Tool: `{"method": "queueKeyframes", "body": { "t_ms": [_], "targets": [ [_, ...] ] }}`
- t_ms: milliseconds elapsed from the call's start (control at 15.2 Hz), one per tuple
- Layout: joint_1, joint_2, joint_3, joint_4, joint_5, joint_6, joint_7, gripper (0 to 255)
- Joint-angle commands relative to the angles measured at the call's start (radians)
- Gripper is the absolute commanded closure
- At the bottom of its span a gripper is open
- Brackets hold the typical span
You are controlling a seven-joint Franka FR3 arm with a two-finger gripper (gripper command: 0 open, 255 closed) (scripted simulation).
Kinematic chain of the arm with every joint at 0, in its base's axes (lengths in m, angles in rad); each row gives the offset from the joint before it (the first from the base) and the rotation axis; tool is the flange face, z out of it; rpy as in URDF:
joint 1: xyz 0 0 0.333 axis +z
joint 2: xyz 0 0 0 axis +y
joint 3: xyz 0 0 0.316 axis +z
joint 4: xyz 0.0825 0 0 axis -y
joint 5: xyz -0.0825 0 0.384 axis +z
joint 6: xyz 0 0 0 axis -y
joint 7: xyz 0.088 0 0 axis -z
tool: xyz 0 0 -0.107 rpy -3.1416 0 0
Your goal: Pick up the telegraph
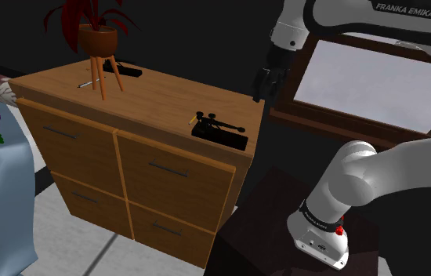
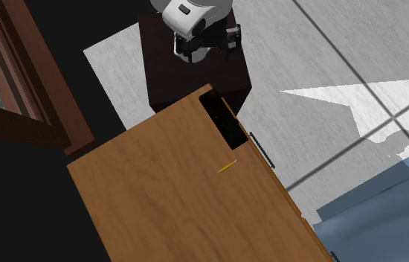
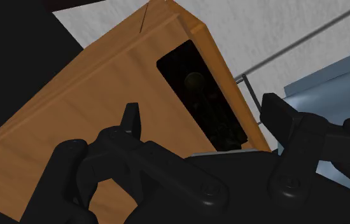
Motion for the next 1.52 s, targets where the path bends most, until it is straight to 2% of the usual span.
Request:
{"method": "queueKeyframes", "body": {
  "t_ms": [0,396,792,1452],
  "targets": [
    [0.000,0.000,0.000,0.000,0.000,0.000,0.000,0],
    [0.058,0.163,-0.021,-0.041,-0.012,0.206,-0.157,0],
    [0.115,0.356,-0.034,-0.036,-0.013,0.396,-0.309,0],
    [0.119,0.409,-0.034,-0.108,-0.012,0.520,-0.324,0]
  ]
}}
